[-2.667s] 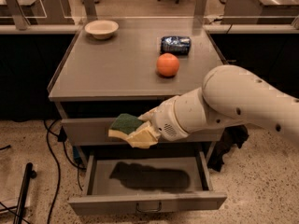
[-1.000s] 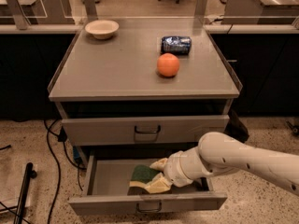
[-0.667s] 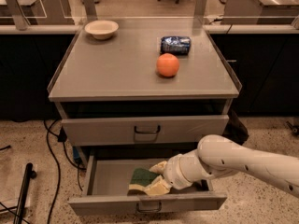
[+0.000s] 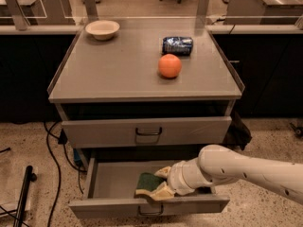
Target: Place sponge into middle drawer
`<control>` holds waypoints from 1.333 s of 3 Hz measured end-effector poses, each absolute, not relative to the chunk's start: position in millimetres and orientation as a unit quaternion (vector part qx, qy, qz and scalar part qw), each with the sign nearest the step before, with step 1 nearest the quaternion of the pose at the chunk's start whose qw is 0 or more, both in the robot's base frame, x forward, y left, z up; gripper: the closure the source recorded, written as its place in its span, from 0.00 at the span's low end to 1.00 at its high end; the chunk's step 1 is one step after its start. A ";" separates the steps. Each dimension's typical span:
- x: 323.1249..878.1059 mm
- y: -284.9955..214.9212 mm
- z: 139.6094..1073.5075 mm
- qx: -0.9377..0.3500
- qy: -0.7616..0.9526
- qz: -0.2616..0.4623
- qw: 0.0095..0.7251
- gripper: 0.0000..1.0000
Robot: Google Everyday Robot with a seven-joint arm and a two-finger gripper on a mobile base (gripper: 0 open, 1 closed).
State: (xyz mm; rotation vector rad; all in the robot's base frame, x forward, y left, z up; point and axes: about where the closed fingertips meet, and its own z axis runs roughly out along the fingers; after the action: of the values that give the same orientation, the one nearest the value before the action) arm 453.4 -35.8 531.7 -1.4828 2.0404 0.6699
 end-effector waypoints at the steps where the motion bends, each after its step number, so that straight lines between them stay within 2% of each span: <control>1: 465.4 -42.9 513.7 -0.565 0.745 0.223 0.278 1.00; 4: 518.7 -51.4 461.4 -0.603 0.701 0.207 0.319 1.00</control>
Offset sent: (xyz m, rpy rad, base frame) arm 0.0485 -0.0190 -0.0530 -0.0387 -0.2157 0.0885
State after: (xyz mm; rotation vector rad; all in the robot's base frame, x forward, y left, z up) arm 518.7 -51.4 461.4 -1.5848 1.8444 0.5441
